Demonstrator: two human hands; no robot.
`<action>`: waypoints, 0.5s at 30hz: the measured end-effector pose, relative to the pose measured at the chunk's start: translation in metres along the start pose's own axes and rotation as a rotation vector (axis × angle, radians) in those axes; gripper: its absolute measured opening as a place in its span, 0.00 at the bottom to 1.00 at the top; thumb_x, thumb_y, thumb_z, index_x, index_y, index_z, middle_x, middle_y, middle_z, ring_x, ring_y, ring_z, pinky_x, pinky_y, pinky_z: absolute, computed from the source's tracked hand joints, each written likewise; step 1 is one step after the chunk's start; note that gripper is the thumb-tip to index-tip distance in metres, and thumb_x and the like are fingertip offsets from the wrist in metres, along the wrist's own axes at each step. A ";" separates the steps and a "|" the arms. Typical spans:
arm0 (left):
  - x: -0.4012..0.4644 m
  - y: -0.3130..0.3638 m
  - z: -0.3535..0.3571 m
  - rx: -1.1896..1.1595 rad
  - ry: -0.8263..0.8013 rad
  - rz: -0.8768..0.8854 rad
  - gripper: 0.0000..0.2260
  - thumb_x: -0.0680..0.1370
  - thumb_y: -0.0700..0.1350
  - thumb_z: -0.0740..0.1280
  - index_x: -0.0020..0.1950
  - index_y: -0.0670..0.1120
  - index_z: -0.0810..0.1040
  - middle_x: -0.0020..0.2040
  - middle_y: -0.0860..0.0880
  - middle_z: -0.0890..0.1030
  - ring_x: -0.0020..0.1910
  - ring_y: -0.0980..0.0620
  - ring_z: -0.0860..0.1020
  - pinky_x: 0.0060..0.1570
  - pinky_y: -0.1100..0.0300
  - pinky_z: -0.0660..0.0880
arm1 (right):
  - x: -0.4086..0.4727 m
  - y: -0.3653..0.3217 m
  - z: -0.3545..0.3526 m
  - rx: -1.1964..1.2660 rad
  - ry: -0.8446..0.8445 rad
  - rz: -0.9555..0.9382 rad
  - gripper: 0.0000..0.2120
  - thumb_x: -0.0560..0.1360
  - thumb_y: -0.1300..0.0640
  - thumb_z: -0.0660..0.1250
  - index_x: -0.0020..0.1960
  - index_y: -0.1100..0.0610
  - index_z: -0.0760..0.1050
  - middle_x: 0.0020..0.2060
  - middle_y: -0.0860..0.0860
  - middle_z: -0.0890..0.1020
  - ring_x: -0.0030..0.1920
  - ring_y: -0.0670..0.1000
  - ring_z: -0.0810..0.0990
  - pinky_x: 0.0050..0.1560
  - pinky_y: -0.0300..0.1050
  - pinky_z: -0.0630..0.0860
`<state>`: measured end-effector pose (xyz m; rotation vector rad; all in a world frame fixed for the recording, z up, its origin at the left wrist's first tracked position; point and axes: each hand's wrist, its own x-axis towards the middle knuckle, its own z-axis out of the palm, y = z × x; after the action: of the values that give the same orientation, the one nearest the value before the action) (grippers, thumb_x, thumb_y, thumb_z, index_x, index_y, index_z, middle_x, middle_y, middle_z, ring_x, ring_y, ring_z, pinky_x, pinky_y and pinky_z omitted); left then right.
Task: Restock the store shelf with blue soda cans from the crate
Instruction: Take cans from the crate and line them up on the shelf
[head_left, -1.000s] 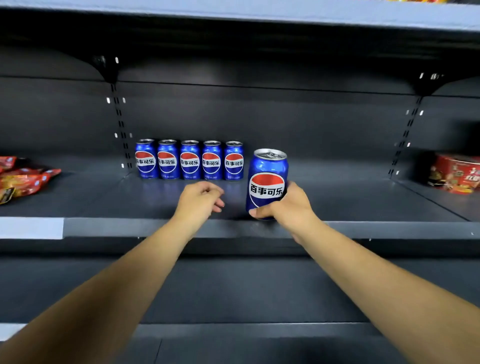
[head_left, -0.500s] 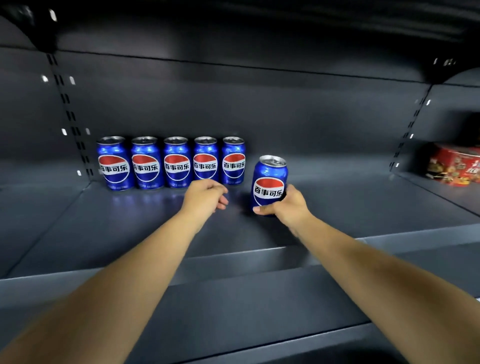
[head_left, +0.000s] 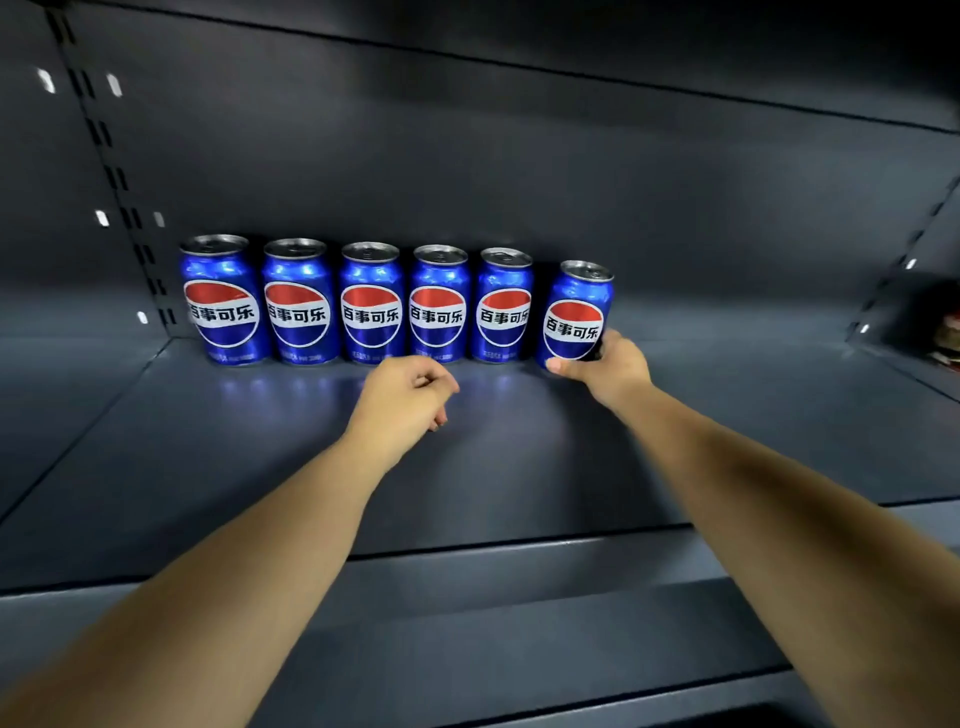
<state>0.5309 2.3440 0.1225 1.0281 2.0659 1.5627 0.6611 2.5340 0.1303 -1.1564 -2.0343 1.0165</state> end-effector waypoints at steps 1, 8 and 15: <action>0.000 0.000 -0.001 -0.005 0.000 -0.005 0.11 0.76 0.36 0.63 0.35 0.47 0.78 0.24 0.51 0.75 0.24 0.56 0.73 0.31 0.63 0.69 | 0.005 0.002 0.002 -0.011 -0.001 0.005 0.27 0.66 0.54 0.77 0.62 0.58 0.72 0.57 0.52 0.80 0.57 0.53 0.78 0.54 0.42 0.72; 0.002 -0.001 -0.002 -0.026 -0.001 -0.017 0.12 0.76 0.36 0.62 0.36 0.47 0.78 0.24 0.51 0.76 0.24 0.56 0.73 0.30 0.65 0.67 | 0.023 0.014 0.013 -0.137 -0.007 -0.068 0.27 0.69 0.45 0.72 0.65 0.52 0.71 0.59 0.52 0.80 0.62 0.55 0.75 0.67 0.56 0.66; 0.005 -0.002 -0.003 -0.040 0.007 -0.026 0.11 0.77 0.36 0.61 0.37 0.46 0.78 0.25 0.49 0.76 0.23 0.57 0.72 0.24 0.70 0.67 | 0.017 0.005 0.012 -0.465 -0.095 -0.027 0.29 0.79 0.41 0.57 0.71 0.58 0.57 0.66 0.55 0.73 0.68 0.58 0.69 0.72 0.58 0.50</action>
<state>0.5252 2.3449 0.1225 0.9791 2.0362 1.5909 0.6459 2.5469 0.1213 -1.3204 -2.4352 0.6061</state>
